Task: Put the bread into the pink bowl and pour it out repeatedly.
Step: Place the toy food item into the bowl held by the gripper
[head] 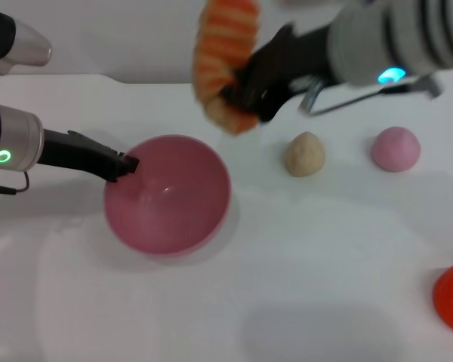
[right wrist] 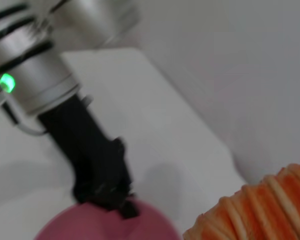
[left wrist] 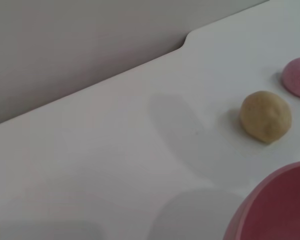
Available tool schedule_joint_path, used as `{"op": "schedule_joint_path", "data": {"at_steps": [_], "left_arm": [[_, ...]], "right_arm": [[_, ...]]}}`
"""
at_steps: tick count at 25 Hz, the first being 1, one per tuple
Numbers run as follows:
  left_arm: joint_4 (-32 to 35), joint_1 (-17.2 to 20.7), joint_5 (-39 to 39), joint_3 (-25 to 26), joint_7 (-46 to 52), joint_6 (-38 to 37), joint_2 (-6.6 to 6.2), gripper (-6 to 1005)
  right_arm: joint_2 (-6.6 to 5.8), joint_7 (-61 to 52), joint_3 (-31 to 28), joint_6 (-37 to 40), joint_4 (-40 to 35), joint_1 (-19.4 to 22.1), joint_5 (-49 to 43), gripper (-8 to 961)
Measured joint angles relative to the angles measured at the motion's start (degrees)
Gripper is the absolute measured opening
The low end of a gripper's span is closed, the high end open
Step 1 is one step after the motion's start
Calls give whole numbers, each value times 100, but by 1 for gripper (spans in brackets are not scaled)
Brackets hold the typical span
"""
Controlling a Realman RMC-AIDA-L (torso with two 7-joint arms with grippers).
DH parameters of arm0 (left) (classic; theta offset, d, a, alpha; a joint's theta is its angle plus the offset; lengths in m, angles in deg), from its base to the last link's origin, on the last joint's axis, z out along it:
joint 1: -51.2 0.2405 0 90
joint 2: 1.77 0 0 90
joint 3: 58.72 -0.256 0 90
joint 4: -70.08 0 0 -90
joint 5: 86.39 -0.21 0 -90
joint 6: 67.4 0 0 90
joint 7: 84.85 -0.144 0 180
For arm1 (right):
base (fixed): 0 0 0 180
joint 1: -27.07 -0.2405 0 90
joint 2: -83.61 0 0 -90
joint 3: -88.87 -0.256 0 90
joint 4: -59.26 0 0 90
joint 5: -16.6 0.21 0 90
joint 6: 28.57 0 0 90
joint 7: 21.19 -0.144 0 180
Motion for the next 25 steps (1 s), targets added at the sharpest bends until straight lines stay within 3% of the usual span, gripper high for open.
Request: {"op": "schedule_joint_path", "data": {"at_steps": [9,19,25], "left_arm": [[-17,-121,107,-165,3,3,2,48],[-243,-291,130,-225,-53,96,-2,47],[-299,-300,102,-219,-56,171,-13,47]], "right_arm": [[-10,208,776,-373,638,-23,65,138],[-19,363,972,-507,723,-57,182,125],[-18,371,1025,-525,699,-102,184,360]]}}
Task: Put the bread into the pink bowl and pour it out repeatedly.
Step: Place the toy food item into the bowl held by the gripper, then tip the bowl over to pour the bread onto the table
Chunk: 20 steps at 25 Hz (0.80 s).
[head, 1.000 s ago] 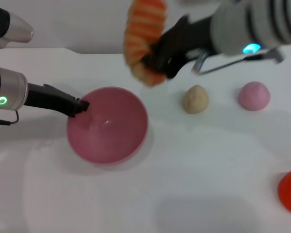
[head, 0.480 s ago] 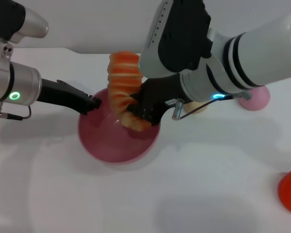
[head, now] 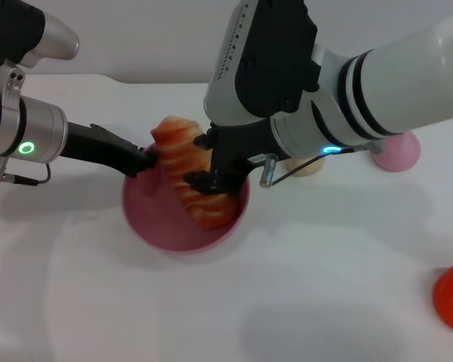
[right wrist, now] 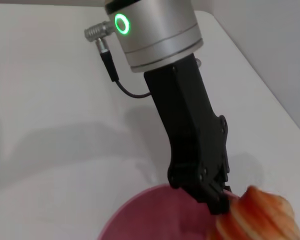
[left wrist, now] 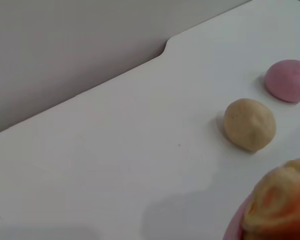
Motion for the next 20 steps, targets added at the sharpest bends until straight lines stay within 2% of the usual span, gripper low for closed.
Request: {"op": "schedule_joint_path", "data": {"at_steps": [5,10,12,14,16,17,18,20], "left_arm": [[-63,-1,-21,26,-1,96,-10,48],[-73,0,-33,37,-1,134,-11,48],[-65,-2,-28,19,-2,146,-7,48],[-61,-12,-12,-22,-3,184,2,48],[-59,-40,-6,-113,9,241,8,48],[-59,-55,-2,-158,18,270,9,48],[-62,-72,1,-226,35,319,13,48],[-69,-103,27,-357,66,408,21,48]], "right_arm": [[13,35,-24,-153,-437,147,-95,561],[52,449,-276,-726,-1429,726,-263,605],[52,668,-543,-1469,-1703,1163,-247,605],[52,700,-639,-1700,-1697,1265,-245,606],[53,738,-822,-2328,-1514,1492,-221,606],[53,754,-962,-3001,-1182,1656,-104,606],[53,754,-962,-3001,-1182,1656,-104,606],[53,767,-991,-3800,-774,1812,82,607]]}}
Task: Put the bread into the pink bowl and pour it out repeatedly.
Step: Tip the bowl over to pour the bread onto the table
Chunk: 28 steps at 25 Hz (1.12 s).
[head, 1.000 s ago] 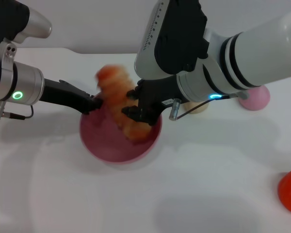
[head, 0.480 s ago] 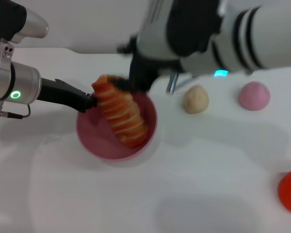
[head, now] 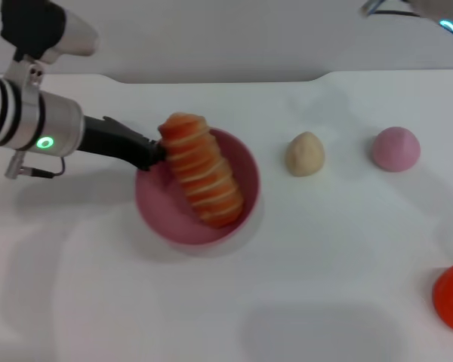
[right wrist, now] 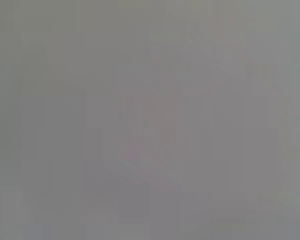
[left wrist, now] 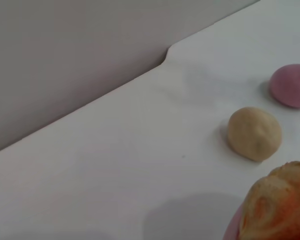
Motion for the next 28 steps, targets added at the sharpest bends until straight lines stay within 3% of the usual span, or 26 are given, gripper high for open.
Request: {"op": "schedule_joint_path", "data": {"at_steps": [8,15,17,28], "left_arm": [[-15,-177,53,-561,307,425,12,47],[-159,-288,293,-830,453,818,28,47],[-169,-290,392,-892,471,899,29,47],[-231,-428,698,-1198,470,1230,29,47]], "right_arm": [[0,-142,621,-3387,1298,514,192,605],[-70,-2273,855,-5877,2478,750,81,602],[-123,-3383,817,-6368,3002,754,-262,601],[-112,-3655,677,-7089,3398,966,-818,595]]}}
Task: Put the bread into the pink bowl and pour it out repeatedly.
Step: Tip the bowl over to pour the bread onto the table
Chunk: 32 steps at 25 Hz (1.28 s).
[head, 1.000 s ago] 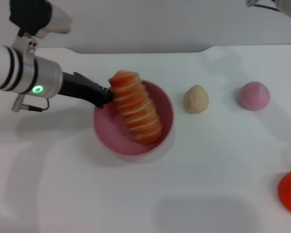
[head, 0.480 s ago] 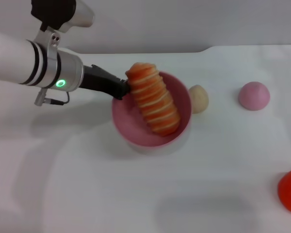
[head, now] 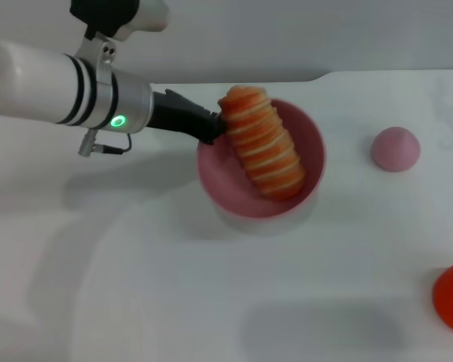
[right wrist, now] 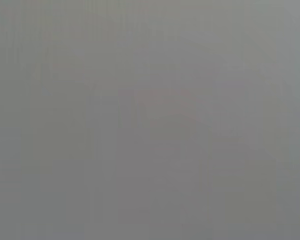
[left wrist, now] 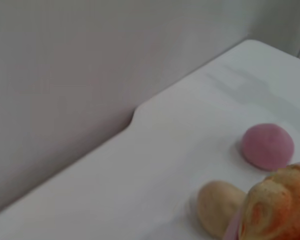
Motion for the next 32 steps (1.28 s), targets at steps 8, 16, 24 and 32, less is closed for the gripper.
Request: {"op": "schedule_joint_path", "data": {"at_steps": [8,16,24,32], "left_arm": [[38,-87,10,-905,-39,1174,-12,48],[-47,-56,-40,-1554,-315,2301,1,47],[2,57,-265,-2453,-770,3138,9,47],[42,144,-1175,-3086,-794,4079,30,47]], "right_arm": [[-13,1,-76,-56,145,-6,-52,591],[0,2,-77,-185,233,15,-60,587],[6,1,-71,-190,241,31,-62,582],[8,1,-35,-193,258,30,-60,578]]}}
